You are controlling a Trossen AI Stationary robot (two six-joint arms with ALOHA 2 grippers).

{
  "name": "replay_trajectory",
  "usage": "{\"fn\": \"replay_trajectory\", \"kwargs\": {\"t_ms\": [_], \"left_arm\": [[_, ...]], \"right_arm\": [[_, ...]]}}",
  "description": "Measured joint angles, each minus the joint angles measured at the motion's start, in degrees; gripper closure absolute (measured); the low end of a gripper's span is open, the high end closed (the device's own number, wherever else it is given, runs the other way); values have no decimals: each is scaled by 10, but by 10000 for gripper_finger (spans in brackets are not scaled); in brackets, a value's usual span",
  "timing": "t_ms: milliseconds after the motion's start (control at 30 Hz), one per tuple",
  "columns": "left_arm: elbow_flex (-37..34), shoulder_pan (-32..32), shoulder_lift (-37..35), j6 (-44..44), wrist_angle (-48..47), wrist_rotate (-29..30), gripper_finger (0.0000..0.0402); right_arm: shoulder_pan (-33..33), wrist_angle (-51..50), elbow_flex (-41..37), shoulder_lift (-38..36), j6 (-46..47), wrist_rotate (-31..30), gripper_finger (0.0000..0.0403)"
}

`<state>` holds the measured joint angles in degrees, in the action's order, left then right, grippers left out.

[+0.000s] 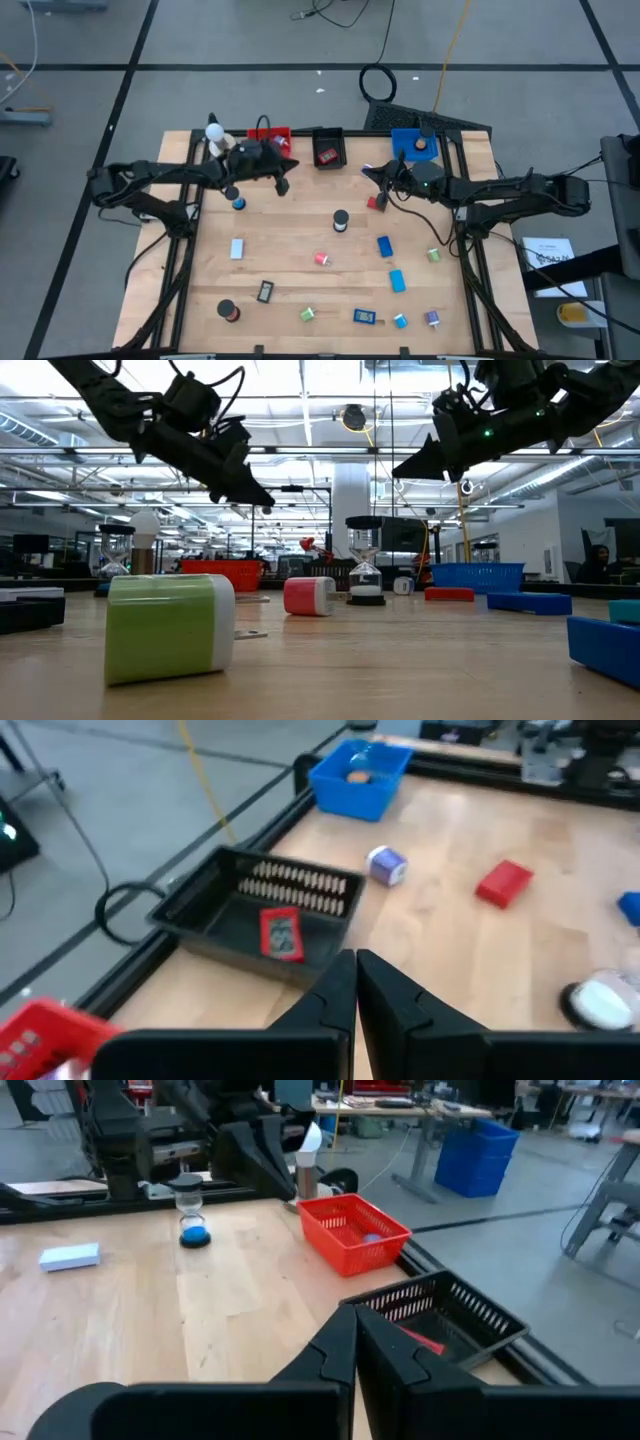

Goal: Pick & Place Office items
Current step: Put the red digital timer into the black bin

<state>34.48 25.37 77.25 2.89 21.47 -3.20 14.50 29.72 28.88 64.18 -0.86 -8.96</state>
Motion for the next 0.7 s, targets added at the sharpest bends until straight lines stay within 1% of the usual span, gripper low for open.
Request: {"fn": "replay_trajectory", "kwargs": {"t_ms": [67,200,300,367,467,600,700], "left_arm": [[-21,-13,-1,15,34,-9,387],[-72,-27,0,14,171,-76,397],[-114,-34,0,9,261,-104,389],[-133,-37,0,10,304,-114,386],[-149,-37,0,9,324,-118,390],[-150,-37,1,-3,322,-118,398],[-150,-37,1,-2,322,-118,393]], "right_arm": [[0,-5,3,2,13,-1,403],[0,-30,4,0,46,-5,403],[-8,-61,8,0,58,-30,403],[-16,-109,25,0,68,-50,403],[-28,-189,62,0,80,-78,397],[-40,-260,101,0,106,-77,376],[-51,-301,120,0,123,-77,356]]}}
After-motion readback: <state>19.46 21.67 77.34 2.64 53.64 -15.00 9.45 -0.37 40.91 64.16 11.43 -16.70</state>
